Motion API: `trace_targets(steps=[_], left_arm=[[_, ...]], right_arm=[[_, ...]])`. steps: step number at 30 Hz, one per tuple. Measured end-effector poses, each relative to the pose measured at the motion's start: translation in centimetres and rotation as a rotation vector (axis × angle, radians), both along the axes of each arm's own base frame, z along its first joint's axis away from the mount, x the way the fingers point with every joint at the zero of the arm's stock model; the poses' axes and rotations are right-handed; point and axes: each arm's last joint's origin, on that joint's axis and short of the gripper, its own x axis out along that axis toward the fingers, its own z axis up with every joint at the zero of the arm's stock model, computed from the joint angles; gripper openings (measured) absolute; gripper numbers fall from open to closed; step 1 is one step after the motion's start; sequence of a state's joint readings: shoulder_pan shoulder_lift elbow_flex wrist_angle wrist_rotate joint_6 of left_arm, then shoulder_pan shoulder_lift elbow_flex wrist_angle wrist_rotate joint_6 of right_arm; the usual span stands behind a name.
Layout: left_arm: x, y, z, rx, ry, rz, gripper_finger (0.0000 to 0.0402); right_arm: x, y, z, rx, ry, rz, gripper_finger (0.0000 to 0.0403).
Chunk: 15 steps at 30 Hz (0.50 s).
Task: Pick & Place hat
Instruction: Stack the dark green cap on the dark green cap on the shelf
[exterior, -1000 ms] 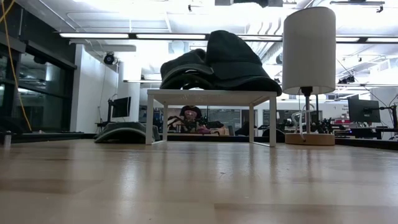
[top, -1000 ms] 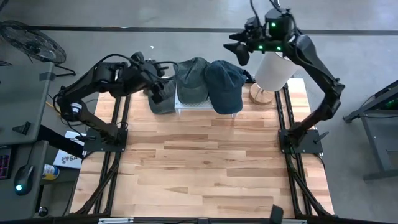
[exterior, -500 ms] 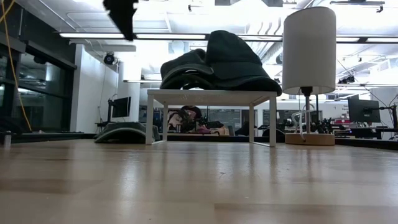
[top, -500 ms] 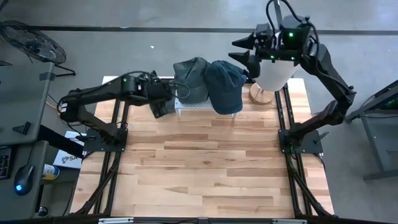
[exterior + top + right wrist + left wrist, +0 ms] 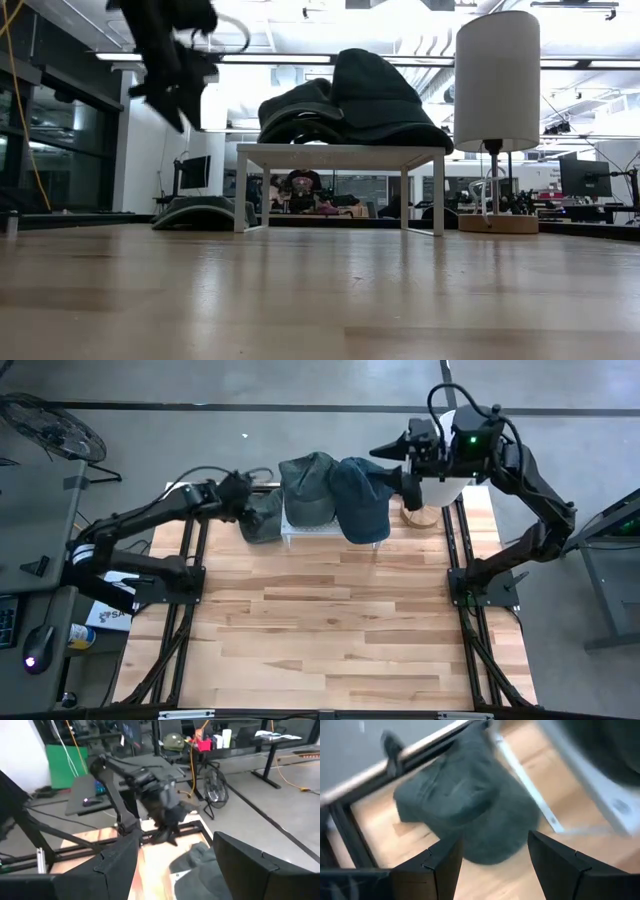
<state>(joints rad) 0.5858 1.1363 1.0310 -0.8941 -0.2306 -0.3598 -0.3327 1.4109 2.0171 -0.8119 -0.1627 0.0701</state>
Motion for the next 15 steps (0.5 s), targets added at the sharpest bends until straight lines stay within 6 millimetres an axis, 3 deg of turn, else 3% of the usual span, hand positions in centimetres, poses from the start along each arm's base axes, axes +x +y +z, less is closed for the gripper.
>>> trace_targets(steps=[10,15], left_arm=[[-3.6,7.9,-3.7,-0.142,-0.107,0.289,0.0217],[-4.5,11.0,-6.2,-0.223,-0.12,0.322,0.0217]], right_arm=[[0.3,1.2,-0.5,0.013,0.05,-0.053,0.0249],[0.4,1.6,-0.5,0.017,0.05,-0.077,0.0249]])
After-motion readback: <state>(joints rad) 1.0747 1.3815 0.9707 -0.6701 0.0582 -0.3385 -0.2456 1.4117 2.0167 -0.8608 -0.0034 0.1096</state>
